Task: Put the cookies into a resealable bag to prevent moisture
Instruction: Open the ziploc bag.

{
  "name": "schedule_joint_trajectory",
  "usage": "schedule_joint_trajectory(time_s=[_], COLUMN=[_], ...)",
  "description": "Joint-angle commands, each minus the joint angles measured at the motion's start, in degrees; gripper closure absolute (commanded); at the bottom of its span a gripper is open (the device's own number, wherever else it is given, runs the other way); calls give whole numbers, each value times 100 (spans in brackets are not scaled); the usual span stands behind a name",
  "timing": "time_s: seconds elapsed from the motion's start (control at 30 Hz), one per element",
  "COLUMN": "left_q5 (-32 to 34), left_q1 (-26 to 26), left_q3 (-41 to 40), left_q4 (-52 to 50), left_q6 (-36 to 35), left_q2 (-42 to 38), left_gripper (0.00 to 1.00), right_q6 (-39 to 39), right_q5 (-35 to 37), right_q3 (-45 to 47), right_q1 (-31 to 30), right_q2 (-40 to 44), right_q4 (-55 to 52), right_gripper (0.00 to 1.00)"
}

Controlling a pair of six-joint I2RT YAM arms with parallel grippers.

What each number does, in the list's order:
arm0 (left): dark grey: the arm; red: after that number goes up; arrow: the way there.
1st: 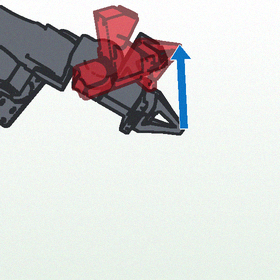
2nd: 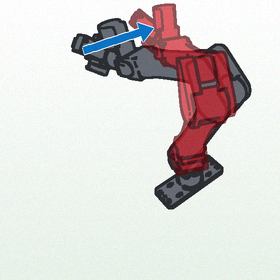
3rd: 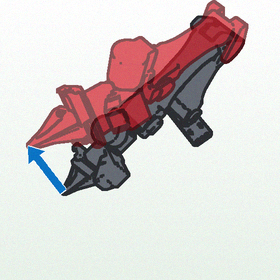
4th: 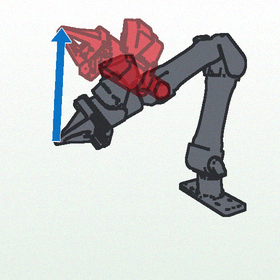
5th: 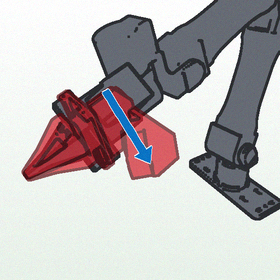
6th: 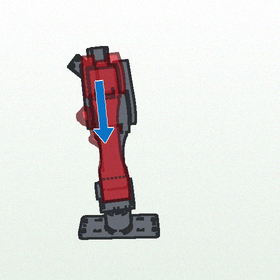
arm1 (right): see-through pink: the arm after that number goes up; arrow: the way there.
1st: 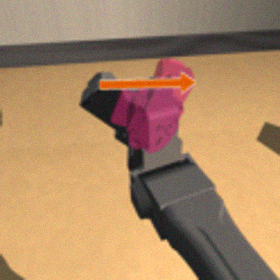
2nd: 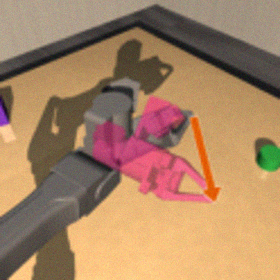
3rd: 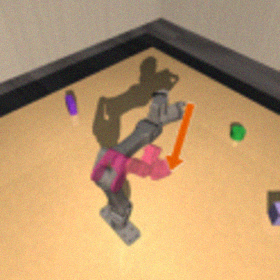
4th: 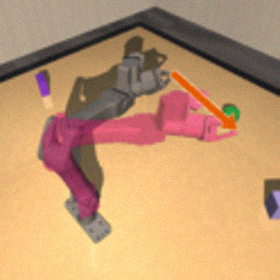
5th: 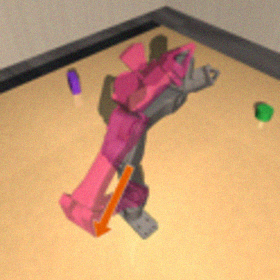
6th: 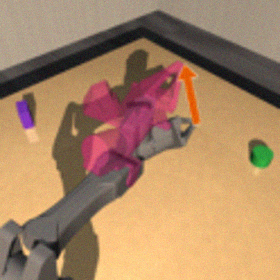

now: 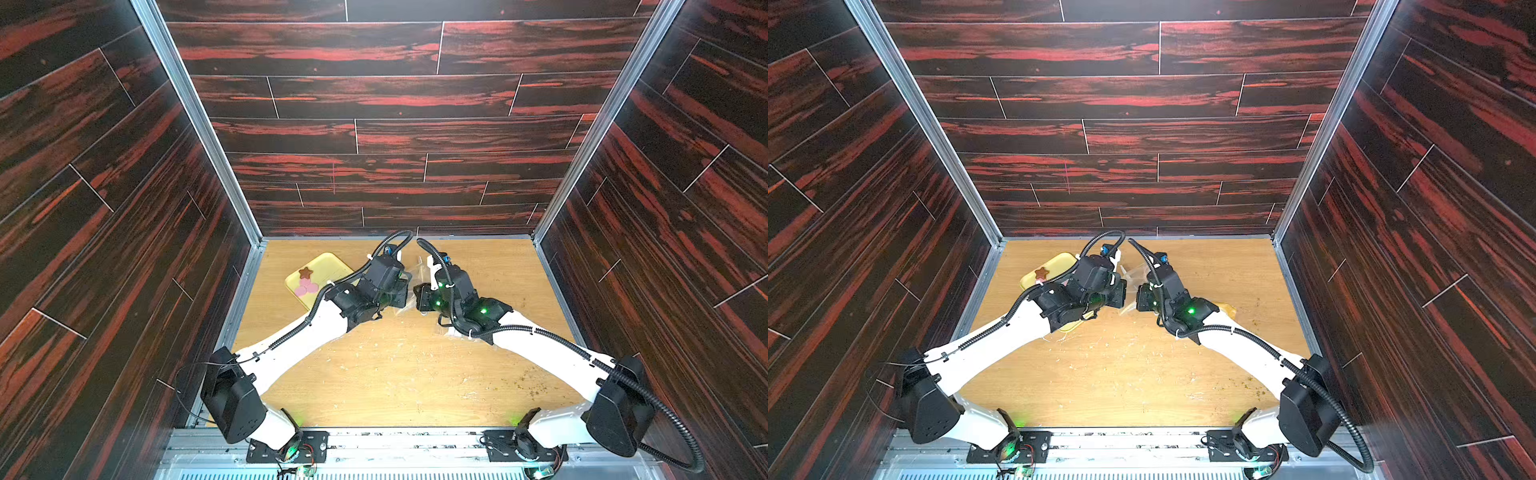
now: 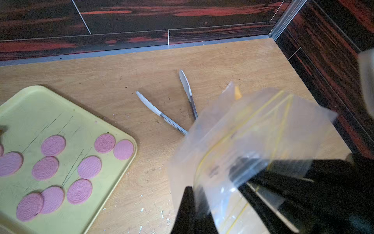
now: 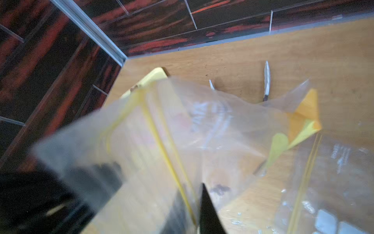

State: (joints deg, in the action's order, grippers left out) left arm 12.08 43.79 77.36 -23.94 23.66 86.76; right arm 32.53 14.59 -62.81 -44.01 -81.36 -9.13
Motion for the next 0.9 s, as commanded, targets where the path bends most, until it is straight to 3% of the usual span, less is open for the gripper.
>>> schedule_joint_trajectory(time_s=[0.0, 0.2, 0.33, 0.5, 0.7, 0.87], left_q5=[553, 2040, 2185, 1249, -66, 39], left_q1=[7, -2, 2, 8, 42, 78], left_q3=[-77, -28, -11, -20, 191, 278], left_q4=[-25, -293, -406, -594, -1385, -2009], left_q6=[-21, -438, -522, -266, 97, 257], left_q2=[-256, -439, -464, -477, -678, -997], left_gripper=[100, 100, 100, 100, 100, 100], right_q6=[98, -45, -135, -474, -1250, -1857], right_q5=[227, 876, 1186, 1458, 1186, 177], right_q3=[87, 216, 191, 145, 39, 70], right_q1=[-105, -186, -253, -288, -285, -283], right_q2=[90, 448, 464, 499, 278, 51], right_q4=[-237, -879, -1286, -1241, -623, 296], right_gripper=[90, 94, 94, 94, 89, 83])
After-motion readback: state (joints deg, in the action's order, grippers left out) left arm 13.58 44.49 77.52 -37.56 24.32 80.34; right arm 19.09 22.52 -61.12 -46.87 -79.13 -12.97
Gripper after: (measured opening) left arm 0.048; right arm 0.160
